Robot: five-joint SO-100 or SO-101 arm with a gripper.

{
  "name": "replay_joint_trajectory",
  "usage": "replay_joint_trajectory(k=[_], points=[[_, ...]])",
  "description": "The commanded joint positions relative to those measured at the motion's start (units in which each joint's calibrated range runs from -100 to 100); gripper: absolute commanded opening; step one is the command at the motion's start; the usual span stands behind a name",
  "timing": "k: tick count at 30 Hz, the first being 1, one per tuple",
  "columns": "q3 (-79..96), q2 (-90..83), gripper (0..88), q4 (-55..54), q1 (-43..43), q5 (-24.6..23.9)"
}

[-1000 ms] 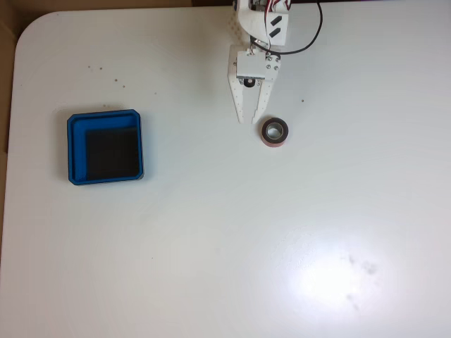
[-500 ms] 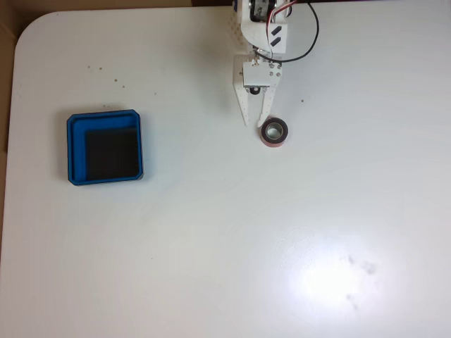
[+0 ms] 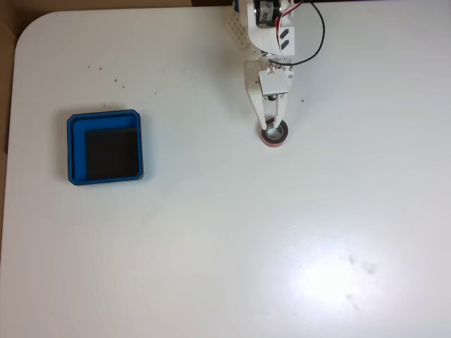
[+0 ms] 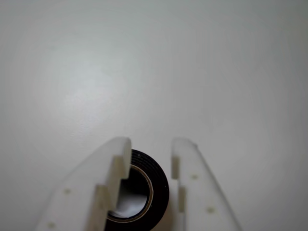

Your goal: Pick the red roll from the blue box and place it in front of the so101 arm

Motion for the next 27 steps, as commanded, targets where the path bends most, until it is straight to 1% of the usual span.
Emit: replay_joint_trajectory(k=[1, 7, 27], points=[[1.4, -0.4, 7.0, -1.2, -0.5, -0.3], [1.8, -0.4, 7.0, -1.0, -0.5, 0.4], [1.7, -0.4, 7.4, -0.8, -0.5, 0.5]])
